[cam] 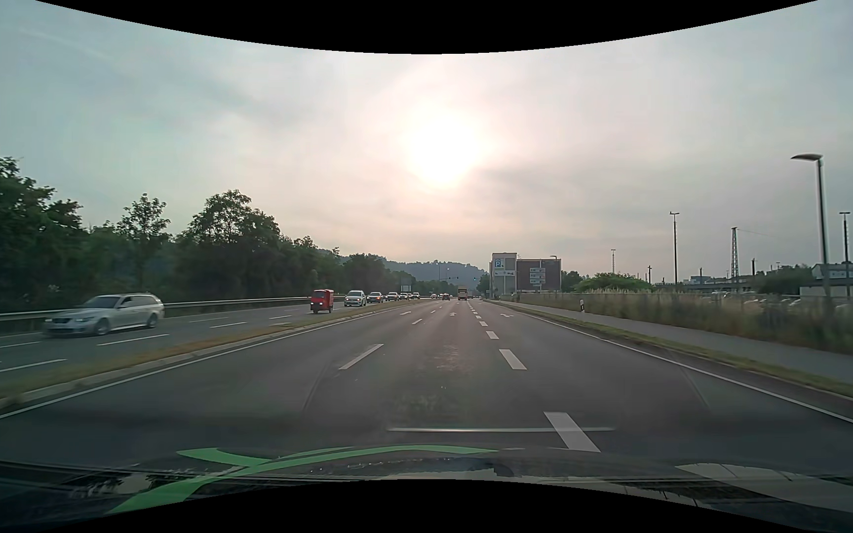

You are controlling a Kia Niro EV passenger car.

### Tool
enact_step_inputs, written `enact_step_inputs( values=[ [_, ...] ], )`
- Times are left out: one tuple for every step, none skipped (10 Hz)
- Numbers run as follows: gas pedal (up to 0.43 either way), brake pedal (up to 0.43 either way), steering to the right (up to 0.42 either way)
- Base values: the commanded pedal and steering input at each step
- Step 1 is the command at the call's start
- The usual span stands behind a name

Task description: Follow the waypoints while adhering to traffic rules and regulations

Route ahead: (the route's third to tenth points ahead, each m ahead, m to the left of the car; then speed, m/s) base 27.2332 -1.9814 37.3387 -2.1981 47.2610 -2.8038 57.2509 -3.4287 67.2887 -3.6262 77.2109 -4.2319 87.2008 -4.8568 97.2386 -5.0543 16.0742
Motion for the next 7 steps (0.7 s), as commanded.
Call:
enact_step_inputs(
  values=[
    [0.130,0.000,0.000],
    [0.130,0.000,0.000],
    [0.130,0.000,0.000],
    [0.130,0.000,0.000],
    [0.130,0.000,0.000],
    [0.130,0.000,0.000],
    [0.130,0.000,0.000]
  ],
)
